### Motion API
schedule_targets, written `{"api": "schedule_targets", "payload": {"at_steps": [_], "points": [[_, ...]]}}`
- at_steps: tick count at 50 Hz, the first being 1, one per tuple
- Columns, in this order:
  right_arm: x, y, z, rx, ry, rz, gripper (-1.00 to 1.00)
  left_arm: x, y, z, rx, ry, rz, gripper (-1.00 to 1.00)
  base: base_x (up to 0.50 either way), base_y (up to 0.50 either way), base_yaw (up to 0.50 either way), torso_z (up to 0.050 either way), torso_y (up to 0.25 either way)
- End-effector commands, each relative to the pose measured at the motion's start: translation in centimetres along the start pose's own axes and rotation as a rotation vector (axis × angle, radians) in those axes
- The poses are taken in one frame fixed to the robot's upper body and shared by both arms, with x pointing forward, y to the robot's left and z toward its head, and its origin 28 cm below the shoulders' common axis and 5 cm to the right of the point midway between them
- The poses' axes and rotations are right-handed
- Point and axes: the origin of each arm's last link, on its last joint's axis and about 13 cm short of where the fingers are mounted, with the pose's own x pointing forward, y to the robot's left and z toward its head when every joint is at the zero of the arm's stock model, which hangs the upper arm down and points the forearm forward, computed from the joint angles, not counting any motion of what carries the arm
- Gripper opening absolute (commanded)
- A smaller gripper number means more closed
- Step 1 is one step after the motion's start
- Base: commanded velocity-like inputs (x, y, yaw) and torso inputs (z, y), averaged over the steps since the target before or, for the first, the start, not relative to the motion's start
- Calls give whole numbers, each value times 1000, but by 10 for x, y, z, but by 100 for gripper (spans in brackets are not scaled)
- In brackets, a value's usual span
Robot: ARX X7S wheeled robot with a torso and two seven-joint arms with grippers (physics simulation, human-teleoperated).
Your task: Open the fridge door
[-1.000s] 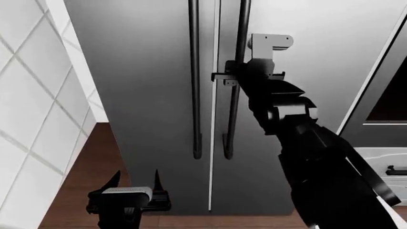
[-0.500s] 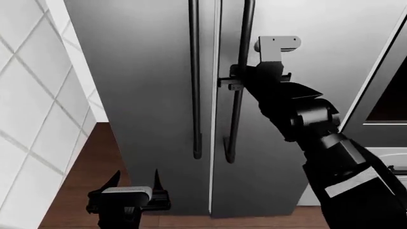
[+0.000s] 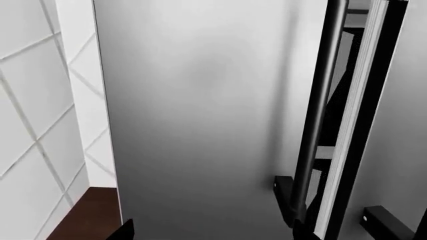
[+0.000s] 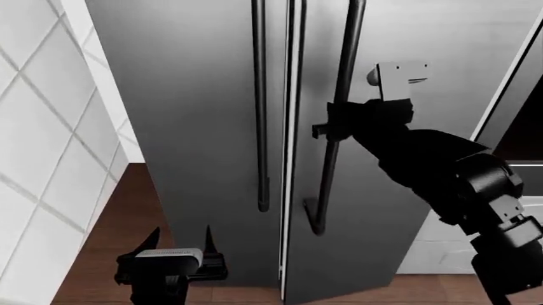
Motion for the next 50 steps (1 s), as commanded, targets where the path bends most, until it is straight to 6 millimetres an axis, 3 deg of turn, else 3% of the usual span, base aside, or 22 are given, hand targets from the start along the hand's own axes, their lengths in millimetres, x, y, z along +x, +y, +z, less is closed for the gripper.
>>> {"api": "schedule_targets", "payload": {"at_steps": [1, 50], "points": [[-27, -15, 3, -67, 3, 14, -100, 1, 0, 0, 2, 0, 1, 100, 0, 0, 0, 0, 0], [-127, -54, -15, -3, -1, 36, -100, 0, 0, -1, 14, 7, 6, 100, 0, 0, -1, 0, 1]]}}
